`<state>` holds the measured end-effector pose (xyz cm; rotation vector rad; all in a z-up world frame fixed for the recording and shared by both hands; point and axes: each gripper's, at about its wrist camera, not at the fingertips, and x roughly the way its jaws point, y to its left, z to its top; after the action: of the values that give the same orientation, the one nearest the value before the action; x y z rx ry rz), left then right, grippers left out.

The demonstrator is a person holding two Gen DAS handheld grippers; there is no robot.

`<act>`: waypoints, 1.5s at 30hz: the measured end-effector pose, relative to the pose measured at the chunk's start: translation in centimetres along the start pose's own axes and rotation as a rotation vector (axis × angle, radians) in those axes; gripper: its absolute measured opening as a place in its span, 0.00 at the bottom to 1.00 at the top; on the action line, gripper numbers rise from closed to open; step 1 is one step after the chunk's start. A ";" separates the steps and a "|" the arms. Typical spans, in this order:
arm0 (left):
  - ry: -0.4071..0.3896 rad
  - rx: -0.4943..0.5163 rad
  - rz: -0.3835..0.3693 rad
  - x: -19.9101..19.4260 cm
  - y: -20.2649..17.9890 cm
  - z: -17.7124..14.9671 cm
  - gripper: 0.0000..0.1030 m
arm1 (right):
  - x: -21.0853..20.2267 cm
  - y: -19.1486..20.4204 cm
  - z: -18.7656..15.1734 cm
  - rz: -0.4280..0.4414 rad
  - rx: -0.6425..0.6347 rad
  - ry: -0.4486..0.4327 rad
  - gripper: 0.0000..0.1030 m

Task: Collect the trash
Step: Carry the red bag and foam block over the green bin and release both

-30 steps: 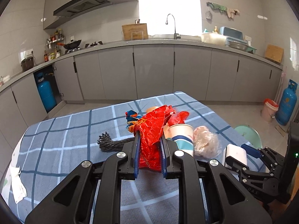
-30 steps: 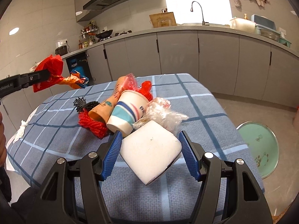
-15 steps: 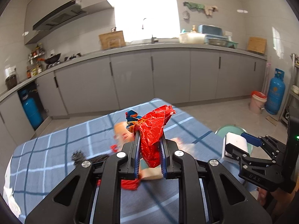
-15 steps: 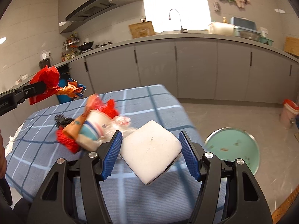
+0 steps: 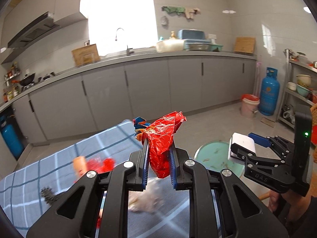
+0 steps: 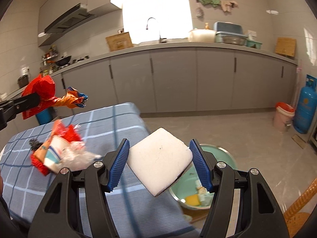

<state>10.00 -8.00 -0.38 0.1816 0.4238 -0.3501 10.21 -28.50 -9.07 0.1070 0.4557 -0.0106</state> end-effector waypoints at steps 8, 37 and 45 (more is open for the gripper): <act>-0.019 0.039 -0.089 1.7 -3.8 0.7 0.18 | 0.7 -4.0 0.5 -0.066 0.037 -0.021 0.61; 0.089 0.098 -0.290 13.8 -12.8 0.8 0.19 | 8.7 -12.8 -0.4 -0.159 0.102 0.068 0.62; 0.111 0.124 -0.286 16.5 -13.7 0.2 0.43 | 11.4 -13.7 -1.3 -0.181 0.117 0.104 0.68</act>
<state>19.12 -25.59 -8.68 0.2624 0.5400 -0.6506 19.46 -41.86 -16.62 0.1815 0.5675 -0.2106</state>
